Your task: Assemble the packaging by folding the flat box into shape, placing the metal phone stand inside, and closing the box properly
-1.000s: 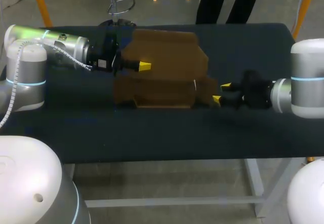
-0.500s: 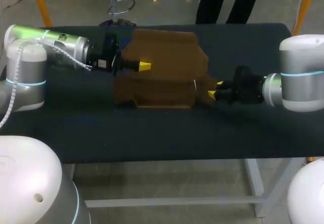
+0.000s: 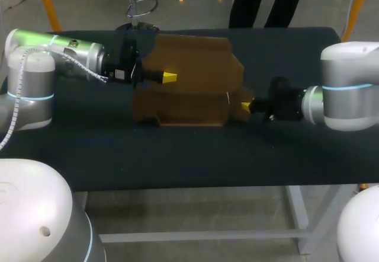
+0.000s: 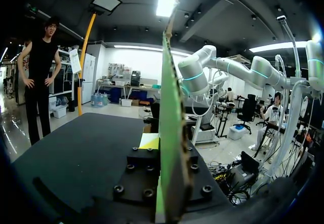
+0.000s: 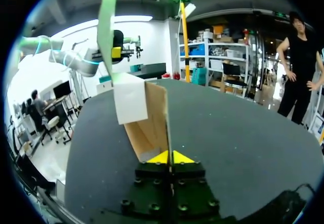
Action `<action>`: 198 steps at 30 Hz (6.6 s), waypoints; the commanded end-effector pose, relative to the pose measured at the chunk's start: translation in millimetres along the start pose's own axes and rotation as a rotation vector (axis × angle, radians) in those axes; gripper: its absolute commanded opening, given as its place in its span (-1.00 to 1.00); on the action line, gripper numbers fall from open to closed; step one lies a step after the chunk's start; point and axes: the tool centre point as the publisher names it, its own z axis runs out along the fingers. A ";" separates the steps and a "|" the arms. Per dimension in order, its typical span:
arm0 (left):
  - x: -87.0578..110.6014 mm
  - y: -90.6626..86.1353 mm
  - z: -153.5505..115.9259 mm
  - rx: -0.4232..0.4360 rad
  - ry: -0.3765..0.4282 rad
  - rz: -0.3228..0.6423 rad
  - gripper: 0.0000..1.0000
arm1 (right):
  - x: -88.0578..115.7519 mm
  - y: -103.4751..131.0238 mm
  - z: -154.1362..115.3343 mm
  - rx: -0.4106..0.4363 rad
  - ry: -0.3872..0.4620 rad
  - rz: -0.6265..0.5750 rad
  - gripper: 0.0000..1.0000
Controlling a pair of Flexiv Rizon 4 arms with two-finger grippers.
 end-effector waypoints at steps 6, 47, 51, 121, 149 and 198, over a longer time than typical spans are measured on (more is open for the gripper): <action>0.7 2.1 -0.4 -0.002 0.002 -0.001 -1.00 | 15.9 0.9 8.8 0.008 -0.022 0.009 -1.00; 0.7 2.1 -0.4 -0.002 0.002 -0.001 -1.00 | 56.9 -3.5 13.4 -0.010 -0.158 0.134 -0.46; 0.7 2.1 -0.4 -0.002 0.002 -0.001 -1.00 | 55.3 1.6 14.0 -0.021 -0.169 0.146 -0.47; 0.7 2.1 -0.4 -0.002 0.002 -0.001 -1.00 | 96.7 4.4 -10.7 0.021 -0.266 0.249 0.25; 0.7 2.1 -0.4 -0.002 0.002 -0.001 -1.00 | 105.5 -17.3 -76.1 0.113 -0.081 0.041 0.18; -11.2 13.7 -6.9 0.054 -0.013 0.001 -1.00 | 84.7 -14.7 -58.3 0.101 -0.058 0.042 0.04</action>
